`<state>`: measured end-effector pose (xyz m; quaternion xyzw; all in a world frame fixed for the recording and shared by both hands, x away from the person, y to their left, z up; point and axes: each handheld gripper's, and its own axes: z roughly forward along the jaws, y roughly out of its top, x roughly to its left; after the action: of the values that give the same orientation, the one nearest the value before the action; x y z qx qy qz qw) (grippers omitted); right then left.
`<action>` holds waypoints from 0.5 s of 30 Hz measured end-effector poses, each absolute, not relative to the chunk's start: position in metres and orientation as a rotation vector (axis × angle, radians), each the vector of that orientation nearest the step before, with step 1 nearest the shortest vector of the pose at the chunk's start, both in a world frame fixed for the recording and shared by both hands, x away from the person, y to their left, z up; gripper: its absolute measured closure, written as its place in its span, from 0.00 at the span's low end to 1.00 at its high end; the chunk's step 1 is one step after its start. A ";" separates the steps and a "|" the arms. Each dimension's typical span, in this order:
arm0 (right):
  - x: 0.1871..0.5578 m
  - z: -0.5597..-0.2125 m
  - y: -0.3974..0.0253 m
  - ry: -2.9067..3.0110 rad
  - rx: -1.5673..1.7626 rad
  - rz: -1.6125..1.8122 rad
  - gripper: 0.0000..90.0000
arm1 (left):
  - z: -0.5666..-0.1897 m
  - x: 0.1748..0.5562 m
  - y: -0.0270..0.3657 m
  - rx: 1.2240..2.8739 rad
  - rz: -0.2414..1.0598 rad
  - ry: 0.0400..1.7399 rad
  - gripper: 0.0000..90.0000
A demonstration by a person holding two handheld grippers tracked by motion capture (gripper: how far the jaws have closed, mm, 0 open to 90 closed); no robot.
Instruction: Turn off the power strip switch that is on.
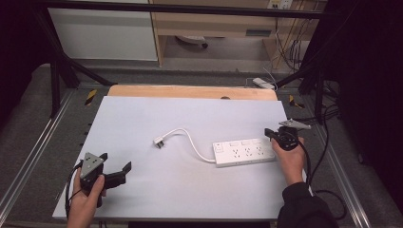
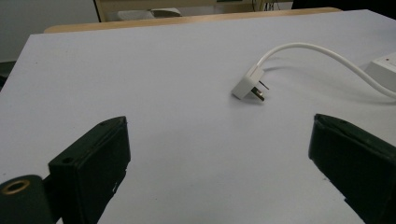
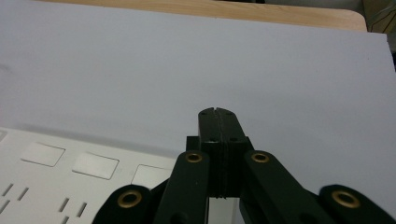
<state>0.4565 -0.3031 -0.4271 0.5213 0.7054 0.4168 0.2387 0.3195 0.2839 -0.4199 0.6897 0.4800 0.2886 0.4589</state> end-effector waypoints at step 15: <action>0.451 -0.430 -0.296 1.986 1.418 1.108 1.00 | -0.419 0.319 0.284 1.701 0.713 1.177 0.06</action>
<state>0.4512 -0.2963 -0.4303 0.5151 0.7213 0.4026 0.2287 0.3190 0.2844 -0.4192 0.6908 0.4780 0.2893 0.4589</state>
